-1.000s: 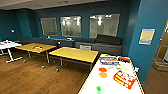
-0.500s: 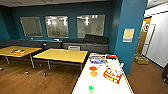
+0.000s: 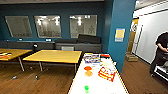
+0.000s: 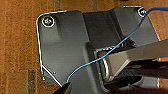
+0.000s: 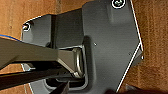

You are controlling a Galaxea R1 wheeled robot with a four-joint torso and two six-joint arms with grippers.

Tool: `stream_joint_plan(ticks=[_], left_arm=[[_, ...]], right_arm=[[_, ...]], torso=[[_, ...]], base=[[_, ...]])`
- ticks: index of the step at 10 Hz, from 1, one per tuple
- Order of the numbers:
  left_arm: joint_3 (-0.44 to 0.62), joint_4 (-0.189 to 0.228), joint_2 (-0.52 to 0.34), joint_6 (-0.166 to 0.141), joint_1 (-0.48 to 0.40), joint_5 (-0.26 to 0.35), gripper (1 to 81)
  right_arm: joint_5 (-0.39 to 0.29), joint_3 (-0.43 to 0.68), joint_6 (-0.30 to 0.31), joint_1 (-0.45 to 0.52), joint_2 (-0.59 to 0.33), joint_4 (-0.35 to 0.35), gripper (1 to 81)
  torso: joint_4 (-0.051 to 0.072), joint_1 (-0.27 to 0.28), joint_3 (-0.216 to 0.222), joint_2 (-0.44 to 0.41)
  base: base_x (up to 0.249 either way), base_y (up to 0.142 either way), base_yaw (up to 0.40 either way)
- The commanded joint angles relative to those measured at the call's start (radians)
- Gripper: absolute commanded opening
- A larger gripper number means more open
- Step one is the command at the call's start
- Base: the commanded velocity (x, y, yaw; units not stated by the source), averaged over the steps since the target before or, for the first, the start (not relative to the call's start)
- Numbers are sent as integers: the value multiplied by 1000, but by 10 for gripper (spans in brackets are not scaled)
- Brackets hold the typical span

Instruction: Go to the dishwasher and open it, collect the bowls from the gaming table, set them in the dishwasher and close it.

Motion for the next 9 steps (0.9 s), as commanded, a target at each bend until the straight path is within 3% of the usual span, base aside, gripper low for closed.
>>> stream_joint_plan(ticks=[1,7,9], left_arm=[[2,-1,1,-1,-49,53,811],[2,1,4,-2,-49,53,811],[2,2,6,-2,-49,53,811]], right_arm=[[-52,-3,-4,55,0,-3,811],[-55,-1,-1,60,3,3,811],[-55,-3,-3,61,3,2,811]], torso=[[0,0,0,0],[0,0,0,0],[0,-2,0,-1]], base=[[-85,0,0],[-13,0,0],[98,0,0]])
